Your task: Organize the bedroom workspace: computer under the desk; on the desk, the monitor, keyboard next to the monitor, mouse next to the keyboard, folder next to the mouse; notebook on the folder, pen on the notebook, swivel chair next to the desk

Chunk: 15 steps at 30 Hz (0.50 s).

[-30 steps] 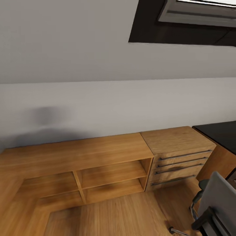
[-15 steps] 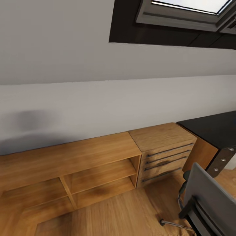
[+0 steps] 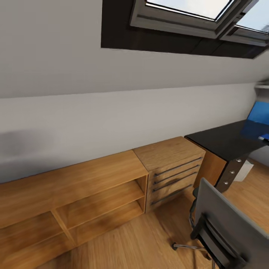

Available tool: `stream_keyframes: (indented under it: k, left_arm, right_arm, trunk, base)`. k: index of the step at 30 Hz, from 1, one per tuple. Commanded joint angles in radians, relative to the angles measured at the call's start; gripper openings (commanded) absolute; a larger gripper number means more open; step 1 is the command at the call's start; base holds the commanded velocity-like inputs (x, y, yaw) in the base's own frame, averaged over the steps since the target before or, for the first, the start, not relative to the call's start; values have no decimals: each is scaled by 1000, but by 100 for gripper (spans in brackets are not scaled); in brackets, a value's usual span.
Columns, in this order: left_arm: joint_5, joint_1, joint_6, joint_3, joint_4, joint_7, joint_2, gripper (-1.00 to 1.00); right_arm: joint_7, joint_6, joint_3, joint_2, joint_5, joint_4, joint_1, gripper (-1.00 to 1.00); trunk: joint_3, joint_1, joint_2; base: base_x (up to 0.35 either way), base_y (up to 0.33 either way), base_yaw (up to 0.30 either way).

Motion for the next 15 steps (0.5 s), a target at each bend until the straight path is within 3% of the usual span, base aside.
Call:
stream_keyframes:
  k: [1, 15]
  left_arm:
    - [0, 0, 0, 5, -2, -4, -1, 100]
    - [3, 0, 3, 4, -22, 6, -2, 100]
  right_arm:
    - [-5, -2, 9, 0, -3, 2, -1, 100]
    - [-5, -3, 10, 1, -2, 2, -1, 100]
  trunk:
    - [-1, 0, -1]
    - [-1, 0, -1]
  base:
    - [0, 0, -258]
    - [0, 0, -258]
